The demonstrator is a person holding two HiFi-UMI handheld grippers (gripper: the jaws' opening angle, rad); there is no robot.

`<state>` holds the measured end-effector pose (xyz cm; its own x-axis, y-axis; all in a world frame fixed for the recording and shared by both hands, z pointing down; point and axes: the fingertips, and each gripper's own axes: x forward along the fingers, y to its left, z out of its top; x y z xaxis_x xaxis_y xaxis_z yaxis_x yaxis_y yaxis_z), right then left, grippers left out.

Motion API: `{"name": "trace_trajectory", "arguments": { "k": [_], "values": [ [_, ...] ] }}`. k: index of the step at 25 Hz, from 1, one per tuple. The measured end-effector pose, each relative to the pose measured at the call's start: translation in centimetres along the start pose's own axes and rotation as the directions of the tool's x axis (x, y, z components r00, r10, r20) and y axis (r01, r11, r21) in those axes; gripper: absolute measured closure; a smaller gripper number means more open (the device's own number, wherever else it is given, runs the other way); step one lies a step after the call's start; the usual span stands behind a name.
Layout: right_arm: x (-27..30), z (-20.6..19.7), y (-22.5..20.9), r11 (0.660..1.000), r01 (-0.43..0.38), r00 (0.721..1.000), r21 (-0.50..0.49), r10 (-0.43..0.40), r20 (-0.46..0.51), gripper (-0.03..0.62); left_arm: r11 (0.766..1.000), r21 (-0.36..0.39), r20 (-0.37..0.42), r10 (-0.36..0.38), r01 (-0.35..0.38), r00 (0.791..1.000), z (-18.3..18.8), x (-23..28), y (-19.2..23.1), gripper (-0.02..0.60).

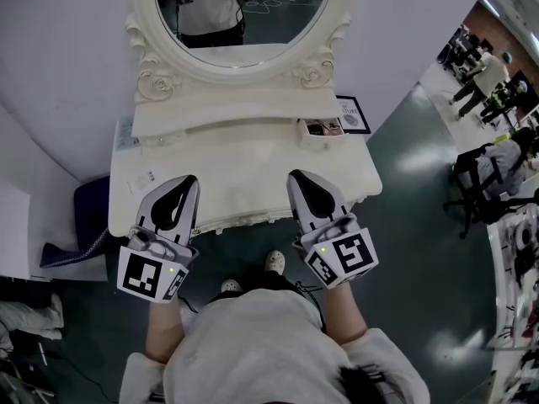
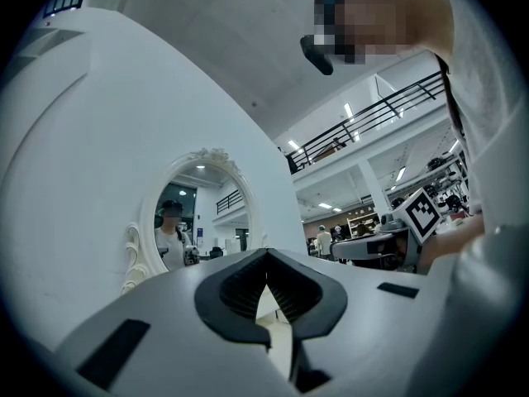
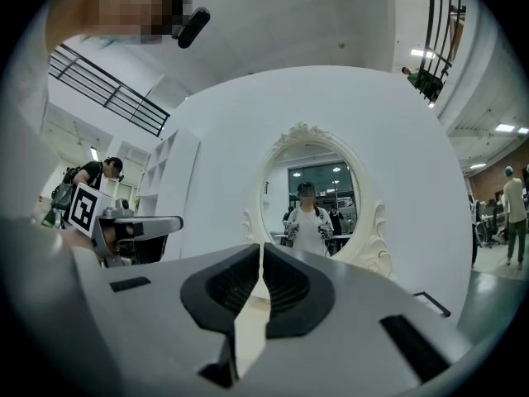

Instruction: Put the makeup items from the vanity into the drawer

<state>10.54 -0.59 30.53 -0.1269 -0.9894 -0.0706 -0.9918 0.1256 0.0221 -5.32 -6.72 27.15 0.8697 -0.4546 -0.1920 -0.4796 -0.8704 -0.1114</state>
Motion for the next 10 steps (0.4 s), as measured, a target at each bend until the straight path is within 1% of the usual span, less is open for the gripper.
{"name": "trace_trajectory", "arguments": {
  "k": [10],
  "values": [
    [0.27, 0.44, 1.09, 1.000, -0.005, 1.000, -0.008, 0.005, 0.012, 0.566, 1.000, 0.005, 0.017, -0.024, 0.024, 1.000, 0.41, -0.54, 0.09, 0.566]
  ]
}}
